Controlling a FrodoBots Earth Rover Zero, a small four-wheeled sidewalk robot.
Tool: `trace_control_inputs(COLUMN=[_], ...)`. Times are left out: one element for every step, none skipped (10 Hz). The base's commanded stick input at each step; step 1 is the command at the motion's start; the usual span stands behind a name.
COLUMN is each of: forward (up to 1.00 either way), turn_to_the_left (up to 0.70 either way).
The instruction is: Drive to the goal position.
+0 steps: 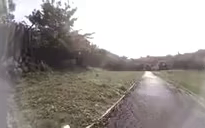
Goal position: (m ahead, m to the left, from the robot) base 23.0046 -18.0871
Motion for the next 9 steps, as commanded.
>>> trace_control_inputs(forward=[0.7, 0.7, 0.7, 0.7, 0.7, 0.7, 0.7, 0.7, 0.7], turn_to_the_left=[-0.35, -0.3, -0.22, -0.13, -0.04, 0.0, 0.0, -0.19, -0.3])
